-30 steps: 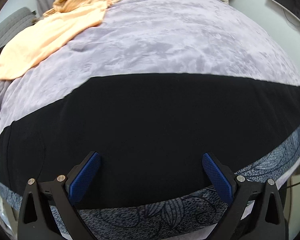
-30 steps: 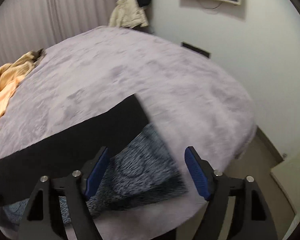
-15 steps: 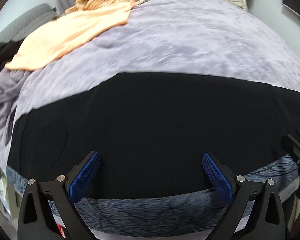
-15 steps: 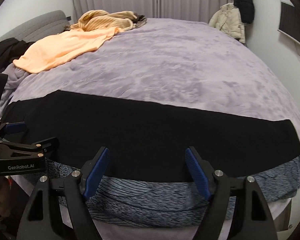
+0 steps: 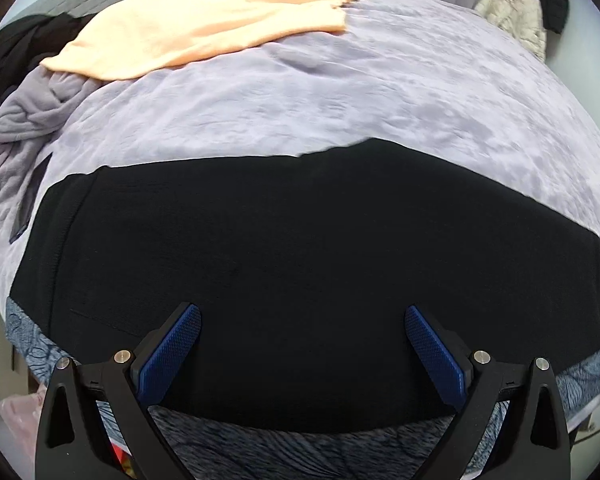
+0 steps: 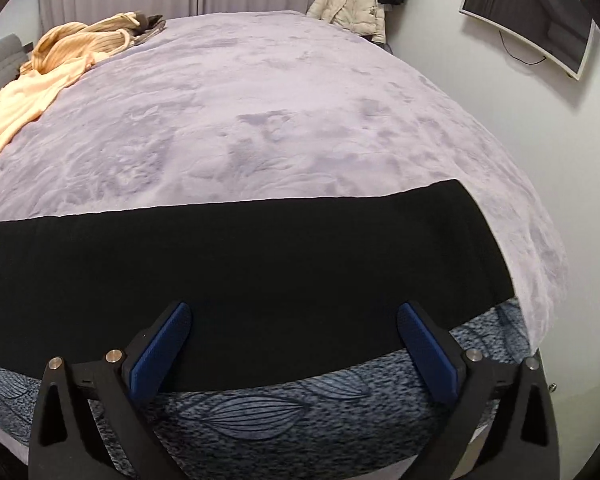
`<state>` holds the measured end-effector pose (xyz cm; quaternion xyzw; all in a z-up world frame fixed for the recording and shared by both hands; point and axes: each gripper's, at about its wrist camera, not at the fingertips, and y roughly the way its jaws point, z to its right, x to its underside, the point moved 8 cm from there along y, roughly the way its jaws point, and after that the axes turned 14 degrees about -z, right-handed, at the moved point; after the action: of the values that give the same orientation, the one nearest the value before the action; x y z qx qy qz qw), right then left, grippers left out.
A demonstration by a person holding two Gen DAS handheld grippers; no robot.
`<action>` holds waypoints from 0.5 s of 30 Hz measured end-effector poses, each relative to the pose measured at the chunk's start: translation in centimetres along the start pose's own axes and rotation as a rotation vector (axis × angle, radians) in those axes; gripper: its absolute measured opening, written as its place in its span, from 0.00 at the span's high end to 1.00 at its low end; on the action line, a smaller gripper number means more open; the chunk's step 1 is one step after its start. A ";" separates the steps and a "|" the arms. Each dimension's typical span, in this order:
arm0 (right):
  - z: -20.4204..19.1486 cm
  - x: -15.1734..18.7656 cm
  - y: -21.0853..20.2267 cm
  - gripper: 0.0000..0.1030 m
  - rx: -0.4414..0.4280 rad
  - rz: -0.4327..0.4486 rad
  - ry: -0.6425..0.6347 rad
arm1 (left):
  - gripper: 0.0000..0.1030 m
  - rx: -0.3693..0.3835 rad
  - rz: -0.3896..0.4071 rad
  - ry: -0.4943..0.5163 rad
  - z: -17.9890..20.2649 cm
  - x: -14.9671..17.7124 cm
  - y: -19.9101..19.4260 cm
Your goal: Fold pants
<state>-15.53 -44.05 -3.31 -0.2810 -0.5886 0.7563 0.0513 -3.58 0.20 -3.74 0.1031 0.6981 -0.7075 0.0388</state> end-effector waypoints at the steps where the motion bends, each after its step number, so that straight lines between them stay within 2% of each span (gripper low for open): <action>1: 0.0 -0.1 -0.2 0.00 0.006 0.001 0.001 | 0.01 -0.007 0.002 -0.018 -0.5 -0.2 -0.2; 3: -0.6 -0.2 -0.9 0.00 0.007 0.009 -0.004 | 0.01 -0.030 0.007 -0.037 -1.1 -0.4 -0.5; 8: -5.9 0.7 -4.5 0.00 -0.132 0.074 -0.056 | 0.01 -0.040 0.026 -0.004 -0.2 1.0 -1.6; 12: -12.2 3.8 -6.8 0.00 -0.245 0.072 -0.178 | 0.01 -0.021 0.020 0.072 1.8 3.4 -2.3; 15: -15.9 7.0 -7.4 0.01 -0.270 0.062 -0.304 | 0.01 -0.023 0.015 0.146 2.9 4.9 -2.2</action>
<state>-15.54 -25.31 -1.40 -0.1860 -0.6765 0.7056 -0.0996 -9.08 -2.16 -2.56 0.1593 0.7063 -0.6898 -0.0058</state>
